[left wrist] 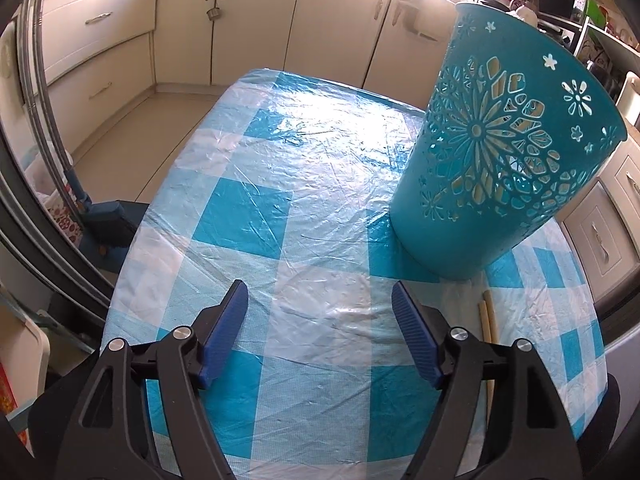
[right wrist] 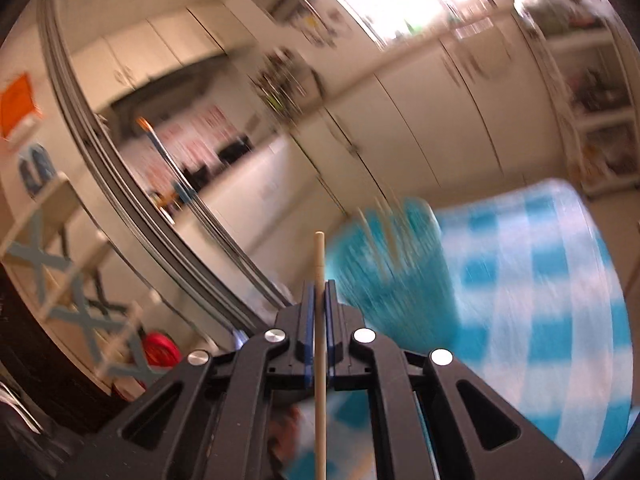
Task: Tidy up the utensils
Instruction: 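Lift the chopstick with the right tool over the basket and release it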
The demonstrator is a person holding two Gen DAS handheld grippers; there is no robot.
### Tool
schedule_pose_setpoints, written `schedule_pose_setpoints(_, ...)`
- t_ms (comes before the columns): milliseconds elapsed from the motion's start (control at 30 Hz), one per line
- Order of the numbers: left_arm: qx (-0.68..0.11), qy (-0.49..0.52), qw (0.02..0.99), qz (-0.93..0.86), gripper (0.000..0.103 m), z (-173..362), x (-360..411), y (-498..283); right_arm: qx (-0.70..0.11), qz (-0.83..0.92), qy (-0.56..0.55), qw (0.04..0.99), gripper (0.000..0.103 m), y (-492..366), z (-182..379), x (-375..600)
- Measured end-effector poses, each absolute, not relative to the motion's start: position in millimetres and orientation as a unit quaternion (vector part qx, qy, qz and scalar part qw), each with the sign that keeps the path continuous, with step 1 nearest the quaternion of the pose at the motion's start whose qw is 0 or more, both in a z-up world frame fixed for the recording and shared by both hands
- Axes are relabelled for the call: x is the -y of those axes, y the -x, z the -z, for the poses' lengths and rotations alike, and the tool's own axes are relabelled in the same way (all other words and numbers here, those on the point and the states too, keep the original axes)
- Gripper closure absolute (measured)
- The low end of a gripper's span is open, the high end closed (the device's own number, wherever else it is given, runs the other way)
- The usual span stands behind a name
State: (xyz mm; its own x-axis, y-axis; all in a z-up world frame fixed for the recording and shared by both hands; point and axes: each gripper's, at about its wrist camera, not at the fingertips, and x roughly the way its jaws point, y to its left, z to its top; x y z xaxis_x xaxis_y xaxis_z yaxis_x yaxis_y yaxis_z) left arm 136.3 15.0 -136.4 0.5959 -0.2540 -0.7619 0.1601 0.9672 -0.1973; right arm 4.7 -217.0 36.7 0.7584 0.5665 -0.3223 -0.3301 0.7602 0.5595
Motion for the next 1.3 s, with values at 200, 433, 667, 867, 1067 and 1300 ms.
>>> schedule_pose_setpoints(200, -0.433, 0.059, 0.892, 0.116, 0.031, 136, -15, -136, -0.152, -0.225, -0.239, 0.932, 0.097, -37, -94, 215)
schedule_pose_setpoints(433, -0.433, 0.063, 0.892, 0.116, 0.031, 137, -17, -137, -0.094, -0.113, -0.237, 0.960, 0.097, -88, -103, 205)
schedule_pose_setpoints(667, -0.434, 0.060, 0.891, 0.119, 0.029, 137, -16, -138, -0.105, -0.038, -0.179, 0.977, 0.097, -111, -69, 200)
schedule_pose_setpoints(867, -0.435, 0.056, 0.891, 0.119, 0.028, 137, -14, -138, -0.121, -0.015, -0.158, 0.980, 0.097, -112, -45, 204)
schedule_pose_setpoints(1067, -0.437, 0.052, 0.890, 0.119, 0.028, 136, -12, -137, -0.150, -0.019, -0.145, 0.978, 0.096, -110, -30, 205)
schedule_pose_setpoints(1300, -0.438, 0.052, 0.890, 0.119, 0.026, 136, -13, -137, -0.173, -0.027, -0.136, 0.975, 0.081, -86, -22, 202)
